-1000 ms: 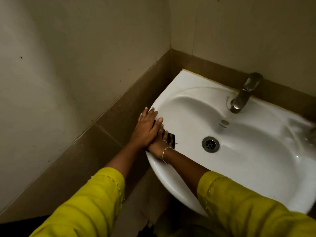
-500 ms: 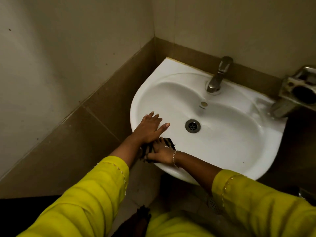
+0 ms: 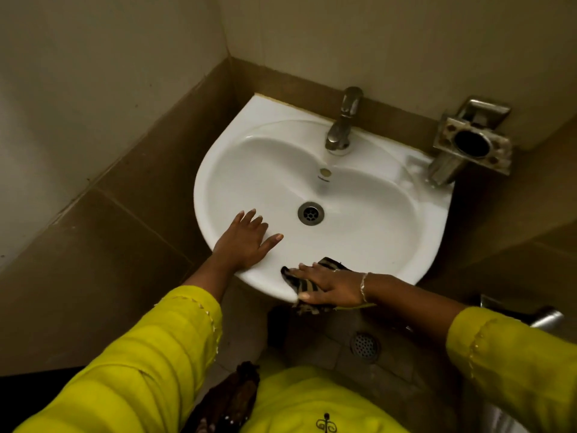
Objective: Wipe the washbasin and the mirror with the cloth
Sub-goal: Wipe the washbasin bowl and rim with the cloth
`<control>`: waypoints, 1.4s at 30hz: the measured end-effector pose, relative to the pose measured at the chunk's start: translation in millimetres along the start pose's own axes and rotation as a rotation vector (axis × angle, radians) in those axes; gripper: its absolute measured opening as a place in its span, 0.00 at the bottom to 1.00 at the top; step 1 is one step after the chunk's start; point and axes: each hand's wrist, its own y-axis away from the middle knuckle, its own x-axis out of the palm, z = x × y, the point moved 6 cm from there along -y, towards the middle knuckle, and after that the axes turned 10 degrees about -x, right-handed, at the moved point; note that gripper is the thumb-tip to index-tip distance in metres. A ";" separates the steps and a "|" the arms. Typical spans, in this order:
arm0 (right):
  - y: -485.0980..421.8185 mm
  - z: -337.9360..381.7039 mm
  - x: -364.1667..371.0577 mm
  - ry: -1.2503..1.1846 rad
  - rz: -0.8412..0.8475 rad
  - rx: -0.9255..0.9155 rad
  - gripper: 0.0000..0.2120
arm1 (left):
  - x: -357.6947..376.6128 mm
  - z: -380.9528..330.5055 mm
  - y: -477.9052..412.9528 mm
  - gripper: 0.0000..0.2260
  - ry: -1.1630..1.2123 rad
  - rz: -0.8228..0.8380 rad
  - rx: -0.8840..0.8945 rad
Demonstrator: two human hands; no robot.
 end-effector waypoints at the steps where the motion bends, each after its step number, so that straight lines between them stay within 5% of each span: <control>1: 7.9 -6.2 -1.3 0.025 0.010 0.011 0.30 | 1.4 0.1 -0.5 0.26 -0.017 0.020 -0.006; 13: 76.9 -91.2 -39.4 0.534 0.198 0.116 0.25 | 0.0 -3.7 -10.0 0.27 -0.024 0.040 0.015; 16: 86.6 -110.9 -65.2 0.715 0.261 0.166 0.45 | 0.2 -2.1 -11.0 0.30 -0.008 0.028 0.027; 18: 84.7 -122.5 -82.3 0.834 0.298 0.174 0.58 | -1.6 -3.4 -9.3 0.40 -0.017 -0.003 0.051; 20: 79.3 -133.1 -94.8 0.927 0.317 0.174 0.48 | -3.2 -5.3 -6.5 0.49 -0.031 -0.044 0.084; 23: 61.5 -130.1 -119.6 1.156 0.146 0.040 0.29 | -7.3 -4.5 -6.3 0.50 0.018 -0.103 0.088; 29: 32.0 -117.6 -150.5 1.429 0.181 -0.003 0.26 | -9.2 -6.3 -5.9 0.28 0.089 -0.141 0.094; 34: -14.6 -91.7 -166.8 1.553 0.112 -0.165 0.15 | -9.0 -5.4 -7.6 0.26 0.121 -0.158 0.102; 36: -37.5 -87.4 -167.0 1.632 0.062 -0.262 0.24 | -9.0 -4.3 -8.3 0.26 0.135 -0.155 0.092; 38: -48.7 -91.7 -166.8 1.647 0.162 -0.204 0.34 | -8.7 -3.8 -8.8 0.26 0.134 -0.148 0.085; 42: -44.1 -108.2 -163.3 1.646 0.145 -0.095 0.26 | -8.4 -2.4 -9.2 0.26 0.134 -0.138 0.066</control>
